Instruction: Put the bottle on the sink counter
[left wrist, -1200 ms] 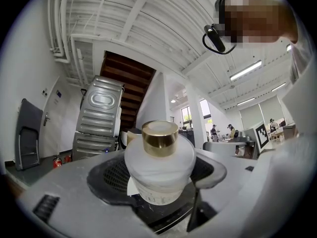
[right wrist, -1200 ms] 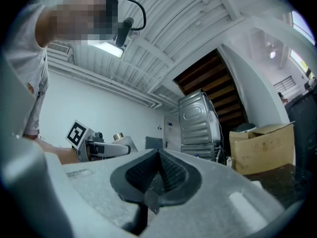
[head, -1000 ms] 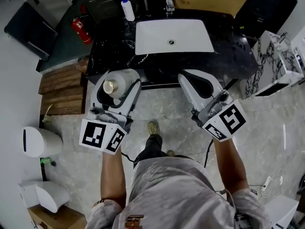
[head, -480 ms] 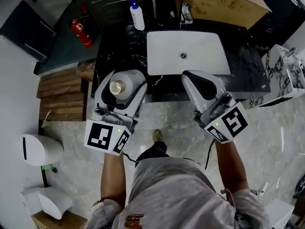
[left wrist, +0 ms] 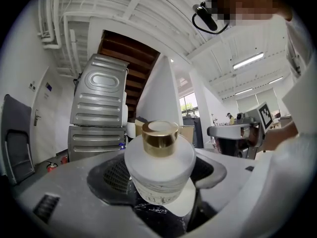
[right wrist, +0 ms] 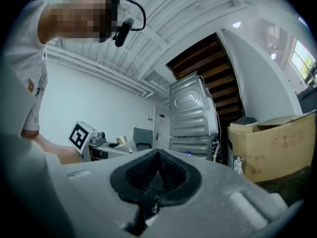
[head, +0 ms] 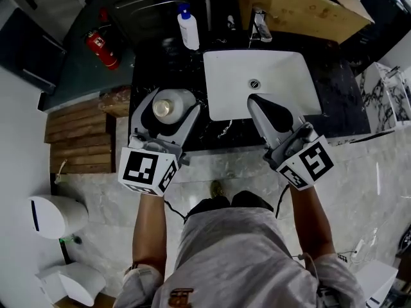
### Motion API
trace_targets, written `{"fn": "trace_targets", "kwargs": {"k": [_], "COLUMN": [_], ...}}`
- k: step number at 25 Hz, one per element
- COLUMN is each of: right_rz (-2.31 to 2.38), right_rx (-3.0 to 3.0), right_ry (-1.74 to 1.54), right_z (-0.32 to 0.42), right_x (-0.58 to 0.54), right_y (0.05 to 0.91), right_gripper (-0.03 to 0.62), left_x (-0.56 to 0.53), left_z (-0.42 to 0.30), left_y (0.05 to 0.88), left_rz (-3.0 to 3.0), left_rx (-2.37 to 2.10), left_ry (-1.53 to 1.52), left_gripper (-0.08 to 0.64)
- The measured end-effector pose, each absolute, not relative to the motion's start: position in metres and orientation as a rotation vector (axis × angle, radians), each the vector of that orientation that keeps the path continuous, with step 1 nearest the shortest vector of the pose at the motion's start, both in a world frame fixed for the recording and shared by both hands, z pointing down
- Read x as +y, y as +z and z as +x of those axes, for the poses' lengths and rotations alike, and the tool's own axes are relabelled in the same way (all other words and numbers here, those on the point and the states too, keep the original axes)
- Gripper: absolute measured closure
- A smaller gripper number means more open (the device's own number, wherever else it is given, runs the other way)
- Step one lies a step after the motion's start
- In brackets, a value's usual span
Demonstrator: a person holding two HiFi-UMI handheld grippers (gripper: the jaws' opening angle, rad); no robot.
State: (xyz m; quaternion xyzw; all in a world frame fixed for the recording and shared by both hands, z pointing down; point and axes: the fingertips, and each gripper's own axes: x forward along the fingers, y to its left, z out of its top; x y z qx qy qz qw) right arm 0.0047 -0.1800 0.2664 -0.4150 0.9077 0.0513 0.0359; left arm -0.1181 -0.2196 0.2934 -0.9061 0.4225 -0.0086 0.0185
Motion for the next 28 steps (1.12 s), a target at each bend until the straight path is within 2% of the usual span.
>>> {"fn": "trace_targets", "kwargs": {"k": [28], "right_rz": [-1.163], "right_rx": [2.927], "right_ry": [0.039], "right_z": [0.014], "right_x": [-0.298], "right_y": [0.325], "right_gripper": [0.592], "left_x": [-0.342], "left_z": [-0.109], "left_y": [0.432], "left_rz": [-2.895], "left_rx": [1.53], "left_ry": [-0.58], "left_gripper": [0.232]}}
